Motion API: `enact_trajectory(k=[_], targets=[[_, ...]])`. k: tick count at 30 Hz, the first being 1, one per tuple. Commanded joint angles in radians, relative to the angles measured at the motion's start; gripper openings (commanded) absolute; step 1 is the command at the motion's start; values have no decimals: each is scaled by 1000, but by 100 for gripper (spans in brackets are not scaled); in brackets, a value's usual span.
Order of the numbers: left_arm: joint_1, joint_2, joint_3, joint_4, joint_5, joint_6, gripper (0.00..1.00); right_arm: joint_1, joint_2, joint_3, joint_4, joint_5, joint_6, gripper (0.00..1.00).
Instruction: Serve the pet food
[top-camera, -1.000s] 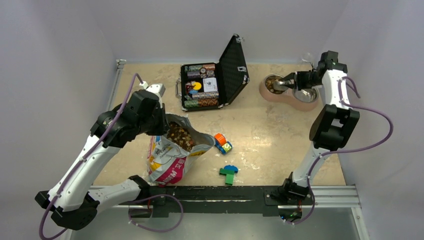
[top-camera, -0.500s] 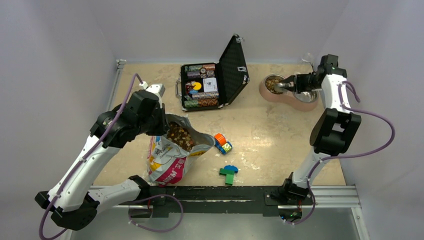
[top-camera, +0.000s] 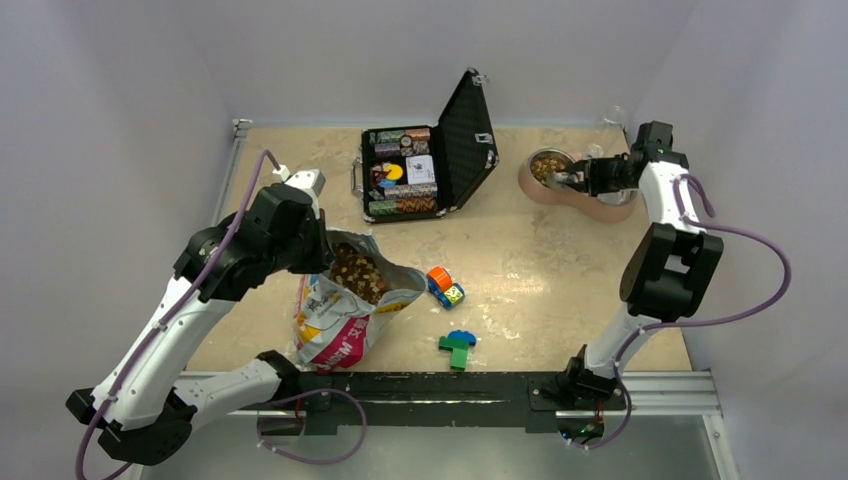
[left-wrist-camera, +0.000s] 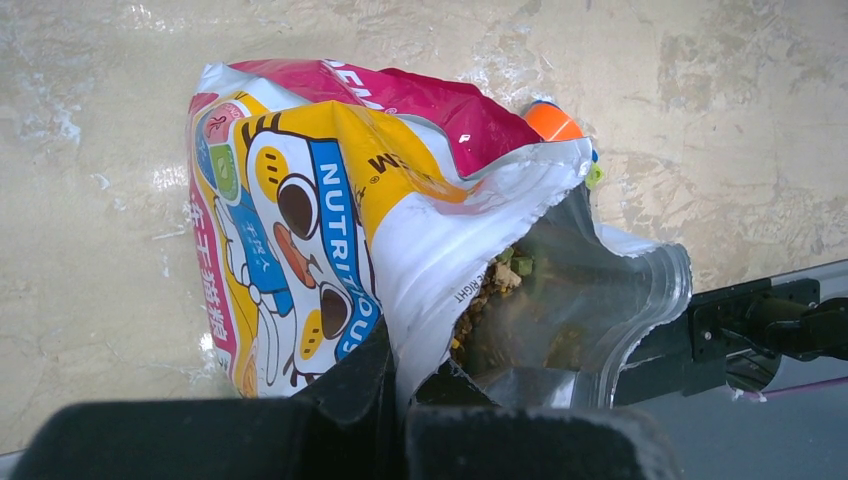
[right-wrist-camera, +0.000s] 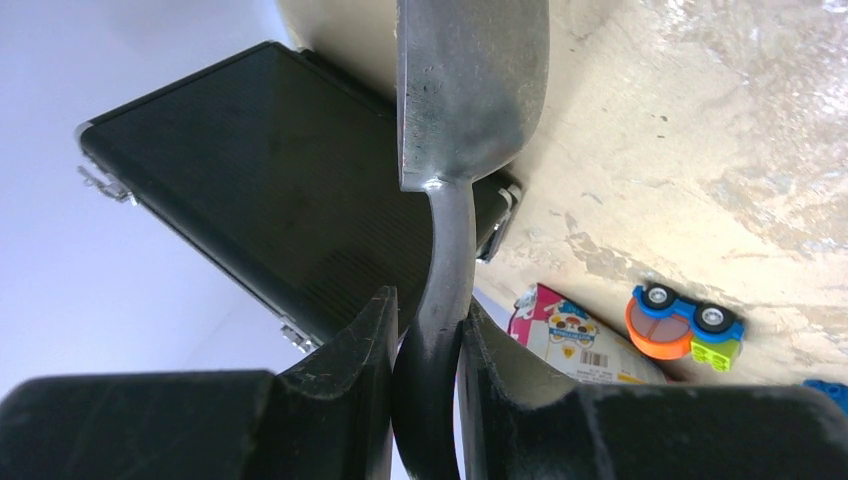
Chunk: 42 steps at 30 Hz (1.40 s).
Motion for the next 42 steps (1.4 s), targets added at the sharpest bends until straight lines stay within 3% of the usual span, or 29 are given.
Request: enact_trajectory(k=[1, 6, 12, 18, 22, 25, 29, 33, 37, 42], targets=[[0, -63, 25, 208, 5, -5, 0, -1, -127, -28, 161, -10, 41, 0], [0, -68, 18, 199, 28, -25, 0, -1, -275, -246, 375, 4, 67, 0], [0, -49, 5, 178, 86, -45, 0, 5, -505, -502, 468, -30, -56, 0], [0, 43, 57, 50, 81, -42, 0, 119, -823, -647, 129, 36, -340, 0], [-3, 86, 44, 28, 117, -34, 0, 300, -982, -726, -108, 108, -466, 0], [-9, 96, -13, 52, 147, -47, 0, 442, -1109, -791, -146, 59, -499, 0], [-35, 104, -94, 126, 254, -83, 0, 571, -1156, -706, -272, -3, -625, 0], [-85, 142, -74, 144, 256, -63, 0, 683, -1106, -506, -374, 2, -707, 0], [-113, 172, -11, 117, 224, -43, 0, 808, -1003, -306, -447, 42, -718, 0], [-128, 154, 23, 96, 204, -51, 0, 910, -949, -172, -474, 83, -688, 0]])
